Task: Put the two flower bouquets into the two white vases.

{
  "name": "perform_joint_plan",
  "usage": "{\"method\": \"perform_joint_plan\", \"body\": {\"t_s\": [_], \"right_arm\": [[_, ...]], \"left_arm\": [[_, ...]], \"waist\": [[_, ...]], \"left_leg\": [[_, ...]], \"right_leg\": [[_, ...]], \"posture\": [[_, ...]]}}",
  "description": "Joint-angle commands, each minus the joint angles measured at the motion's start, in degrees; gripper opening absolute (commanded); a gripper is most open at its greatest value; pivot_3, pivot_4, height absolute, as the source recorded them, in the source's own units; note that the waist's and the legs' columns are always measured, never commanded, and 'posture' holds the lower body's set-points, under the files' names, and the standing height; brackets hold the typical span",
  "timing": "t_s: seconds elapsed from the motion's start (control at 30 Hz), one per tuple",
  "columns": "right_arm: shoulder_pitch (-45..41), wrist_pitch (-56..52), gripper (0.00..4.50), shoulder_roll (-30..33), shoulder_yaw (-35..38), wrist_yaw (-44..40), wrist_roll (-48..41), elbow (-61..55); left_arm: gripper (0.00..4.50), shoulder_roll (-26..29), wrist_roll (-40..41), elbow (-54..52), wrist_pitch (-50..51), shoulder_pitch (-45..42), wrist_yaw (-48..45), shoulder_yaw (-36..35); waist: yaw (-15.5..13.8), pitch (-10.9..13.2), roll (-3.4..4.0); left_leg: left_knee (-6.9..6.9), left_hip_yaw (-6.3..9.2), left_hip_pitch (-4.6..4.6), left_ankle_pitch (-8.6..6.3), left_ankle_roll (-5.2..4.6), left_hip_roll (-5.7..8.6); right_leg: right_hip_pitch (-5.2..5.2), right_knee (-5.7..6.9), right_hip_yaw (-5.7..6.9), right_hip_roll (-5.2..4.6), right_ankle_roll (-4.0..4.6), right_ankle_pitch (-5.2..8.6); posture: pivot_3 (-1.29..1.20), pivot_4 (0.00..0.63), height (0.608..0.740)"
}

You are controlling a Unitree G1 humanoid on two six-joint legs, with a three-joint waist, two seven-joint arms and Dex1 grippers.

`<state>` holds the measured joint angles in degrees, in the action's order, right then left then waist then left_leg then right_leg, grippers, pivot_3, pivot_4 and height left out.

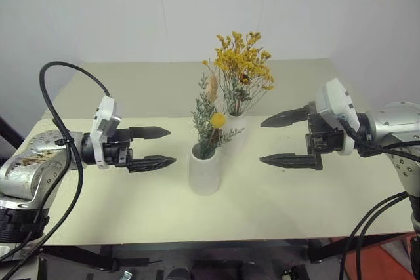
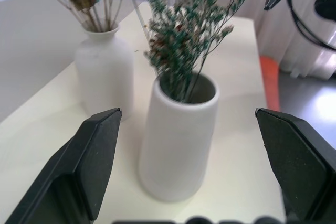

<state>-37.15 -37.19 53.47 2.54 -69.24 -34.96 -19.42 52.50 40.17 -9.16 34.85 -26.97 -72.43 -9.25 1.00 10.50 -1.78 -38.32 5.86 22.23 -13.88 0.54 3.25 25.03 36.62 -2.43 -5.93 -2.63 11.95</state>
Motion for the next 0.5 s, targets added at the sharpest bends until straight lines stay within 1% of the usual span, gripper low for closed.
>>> {"method": "perform_joint_plan", "body": {"t_s": [0.03,0.27,0.5], "right_arm": [[0.88,0.82,4.50,0.17,2.53,1.90,-0.25,-1.02],[6.37,-1.10,4.50,1.61,6.59,4.68,-2.00,-3.66],[10.15,-2.08,4.50,2.68,9.83,7.16,-3.01,-5.23]], "left_arm": [[4.46,1.35,-1.22,-0.70,-3.46,-1.30,-3.00,-0.08],[4.46,2.05,0.00,-2.01,-3.78,-3.57,-7.62,0.75],[4.46,2.75,-0.37,-1.66,-3.87,-4.31,-8.89,0.52]], "waist": [[0.01,0.00,0.00],[-0.02,0.00,0.00],[0.28,0.00,0.00]], "left_leg": [[0.00,0.00,0.00,0.00,0.00,0.00],[0.00,0.00,0.01,0.00,-0.01,-0.03],[0.00,-0.04,-0.02,-0.01,-0.02,-0.05]], "right_leg": [[0.00,0.00,0.00,0.00,0.00,0.00],[0.00,0.01,0.00,0.01,0.00,0.00],[0.00,0.03,-0.02,0.10,0.01,-0.01]], "posture": [[0.00,0.150,0.740],[0.00,0.150,0.740],[0.00,0.150,0.740]]}}
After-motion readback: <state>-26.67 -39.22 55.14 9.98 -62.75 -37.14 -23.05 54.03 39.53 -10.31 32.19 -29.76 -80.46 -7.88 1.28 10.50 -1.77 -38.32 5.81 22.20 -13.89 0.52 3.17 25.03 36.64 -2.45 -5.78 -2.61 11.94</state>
